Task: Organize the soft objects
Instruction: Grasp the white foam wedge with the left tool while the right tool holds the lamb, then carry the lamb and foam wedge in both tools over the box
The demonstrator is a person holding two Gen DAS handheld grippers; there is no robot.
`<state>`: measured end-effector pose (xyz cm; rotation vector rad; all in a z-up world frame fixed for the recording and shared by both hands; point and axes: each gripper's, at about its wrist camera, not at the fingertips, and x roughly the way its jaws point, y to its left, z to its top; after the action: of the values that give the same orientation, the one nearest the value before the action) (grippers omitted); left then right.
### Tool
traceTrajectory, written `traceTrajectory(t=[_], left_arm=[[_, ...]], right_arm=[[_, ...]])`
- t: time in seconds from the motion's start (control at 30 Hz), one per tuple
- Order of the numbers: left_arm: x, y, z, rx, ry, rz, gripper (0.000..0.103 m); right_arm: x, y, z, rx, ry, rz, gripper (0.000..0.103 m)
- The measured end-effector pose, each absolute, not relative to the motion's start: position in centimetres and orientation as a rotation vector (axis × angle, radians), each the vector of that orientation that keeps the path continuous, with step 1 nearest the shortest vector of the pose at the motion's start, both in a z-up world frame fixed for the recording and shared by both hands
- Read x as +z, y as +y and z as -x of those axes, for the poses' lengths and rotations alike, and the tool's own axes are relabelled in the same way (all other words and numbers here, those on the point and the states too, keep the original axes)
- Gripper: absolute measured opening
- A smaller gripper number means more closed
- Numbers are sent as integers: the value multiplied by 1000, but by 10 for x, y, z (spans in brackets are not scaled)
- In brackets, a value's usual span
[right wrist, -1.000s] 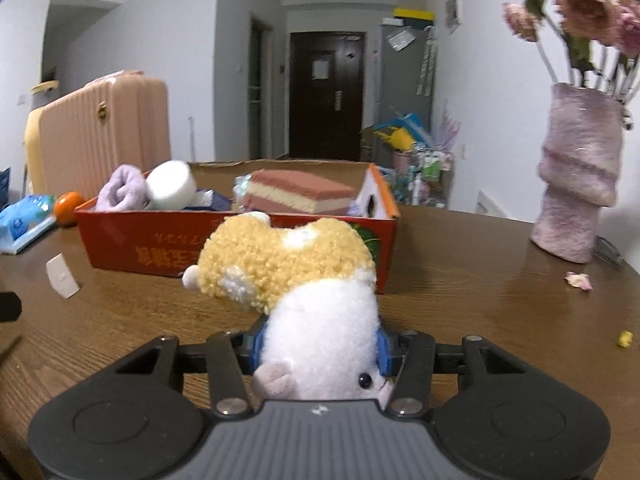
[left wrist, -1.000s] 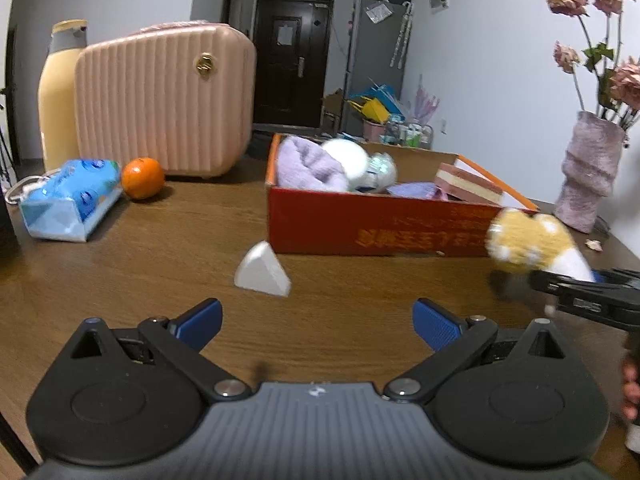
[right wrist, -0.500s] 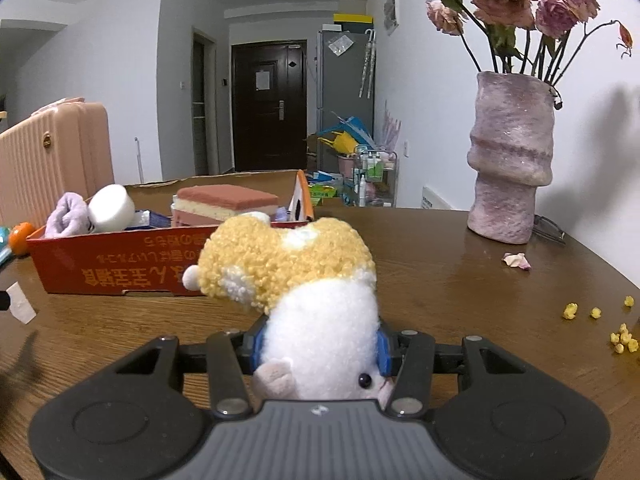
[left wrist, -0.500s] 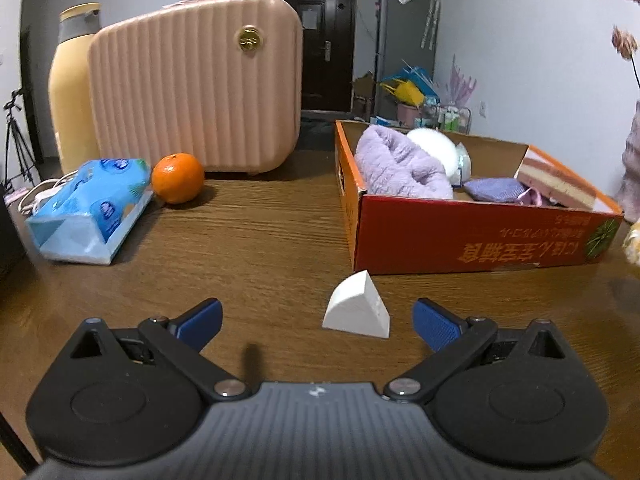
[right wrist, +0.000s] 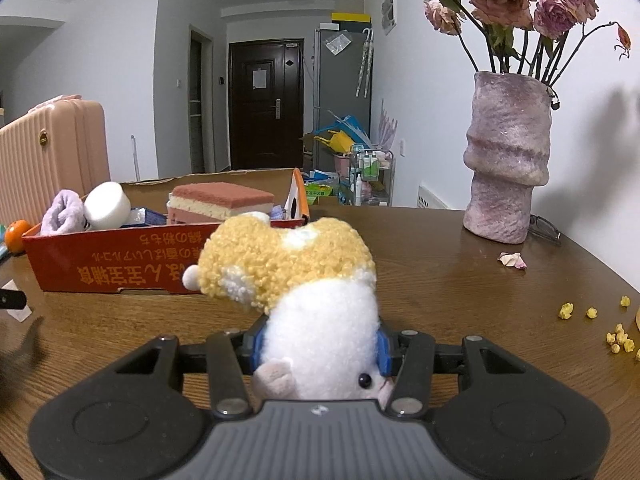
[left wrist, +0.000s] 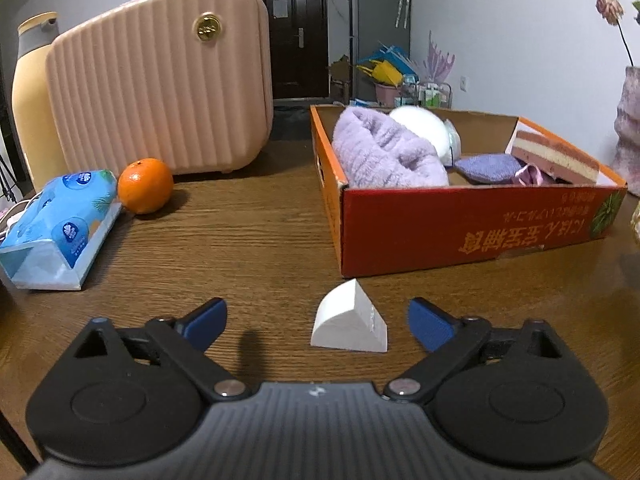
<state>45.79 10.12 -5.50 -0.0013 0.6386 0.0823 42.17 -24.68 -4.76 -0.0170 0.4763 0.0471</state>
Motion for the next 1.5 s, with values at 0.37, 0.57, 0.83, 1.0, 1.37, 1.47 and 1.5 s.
traceTrajectory(t=[0.37,0.57,0.83,1.0,1.37,1.47,1.5], left_arm=[[-59,104,-461,14,664,32,35],[-59,98,-458,-4,656,9,34],[-55,99,-453,0,632,19,33],[-44,95,-444,-3,570,14,33],[-16,88,-432,10,458,51,34],[-8,84,-431,12,431,67,34],[-6,83,-430,12,425,72,34]], right_arm=[[-47,-244,-420,56,474,28,49],[-47,-244,-420,61,474,33,49],[-47,-243,-419,61,461,31,49],[-41,-242,-415,78,413,30,49],[-27,-231,-423,99,325,-7,49],[-24,-226,-429,103,309,-20,49],[-23,-224,-431,103,303,-24,49]])
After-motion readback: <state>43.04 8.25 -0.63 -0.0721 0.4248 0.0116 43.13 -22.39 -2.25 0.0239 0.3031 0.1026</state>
